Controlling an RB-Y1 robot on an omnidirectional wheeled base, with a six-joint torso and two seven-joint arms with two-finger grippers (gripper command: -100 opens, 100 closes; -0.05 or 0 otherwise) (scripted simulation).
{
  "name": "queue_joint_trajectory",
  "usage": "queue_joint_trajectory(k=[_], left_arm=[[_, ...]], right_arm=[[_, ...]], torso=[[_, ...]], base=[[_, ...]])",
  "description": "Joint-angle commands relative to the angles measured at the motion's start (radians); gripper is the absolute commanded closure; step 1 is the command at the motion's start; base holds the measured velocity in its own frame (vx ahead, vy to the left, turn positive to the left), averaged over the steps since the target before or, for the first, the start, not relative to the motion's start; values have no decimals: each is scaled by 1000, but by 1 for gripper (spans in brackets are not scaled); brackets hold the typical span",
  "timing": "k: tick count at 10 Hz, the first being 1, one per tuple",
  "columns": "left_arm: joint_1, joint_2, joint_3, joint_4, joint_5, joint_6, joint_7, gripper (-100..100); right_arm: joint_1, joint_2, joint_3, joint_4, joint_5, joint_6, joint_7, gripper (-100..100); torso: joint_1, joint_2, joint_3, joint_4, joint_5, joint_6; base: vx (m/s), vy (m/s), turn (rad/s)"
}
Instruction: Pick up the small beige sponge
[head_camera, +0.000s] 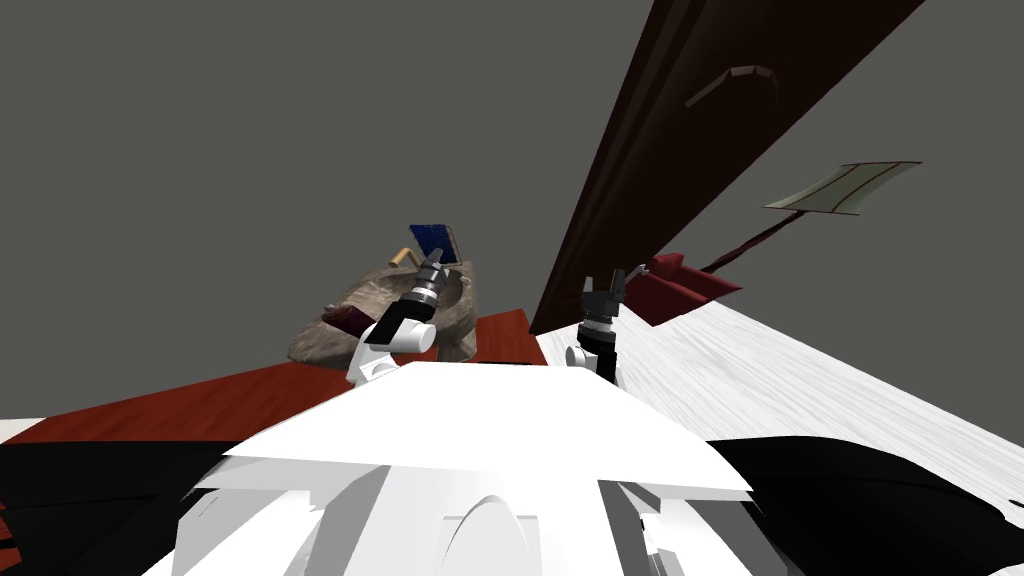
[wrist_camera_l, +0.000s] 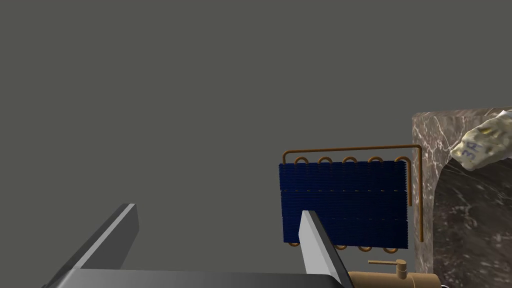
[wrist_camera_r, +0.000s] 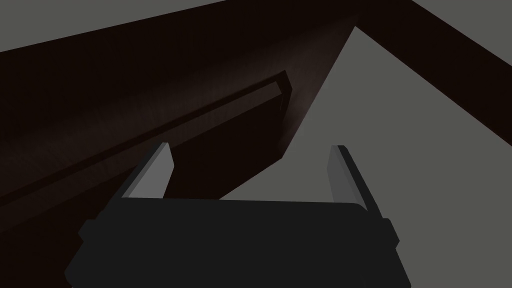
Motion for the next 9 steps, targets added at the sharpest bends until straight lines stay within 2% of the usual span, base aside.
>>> queue_joint_trajectory(k=[1,2,3,5,6,7,8,9], left_arm=[[-9,2,0,1,-1,50,2,-100],[-9,2,0,1,-1,55,2,-100],[-29,6,2,-1,-2,93,6,-100],[-29,6,2,-1,-2,129,6,-100],[-48,11,4,-2,-3,169,10,-100],[-48,11,4,-2,-3,194,10,-100],[-48,11,4,-2,-3,203,10,-100],[-66,15,6,-2,-3,246,14,-100]], right_arm=[[0,0,0,0,0,0,0,0],[0,0,0,0,0,0,0,0],[0,0,0,0,0,0,0,0],[0,0,0,0,0,0,0,0],[0,0,0,0,0,0,0,0],[0,0,0,0,0,0,0,0],[0,0,0,0,0,0,0,0],[0,0,0,0,0,0,0,0]], torso=[[0,0,0,0,0,0],[0,0,0,0,0,0],[0,0,0,0,0,0],[0,0,0,0,0,0],[0,0,0,0,0,0],[0,0,0,0,0,0],[0,-1,0,0,0,0],[0,0,0,0,0,0]], base=[[9,8,-27],[5,5,0],[14,7,-41],[10,8,-13],[13,8,-39],[16,11,-28],[9,6,2],[19,7,-41]])
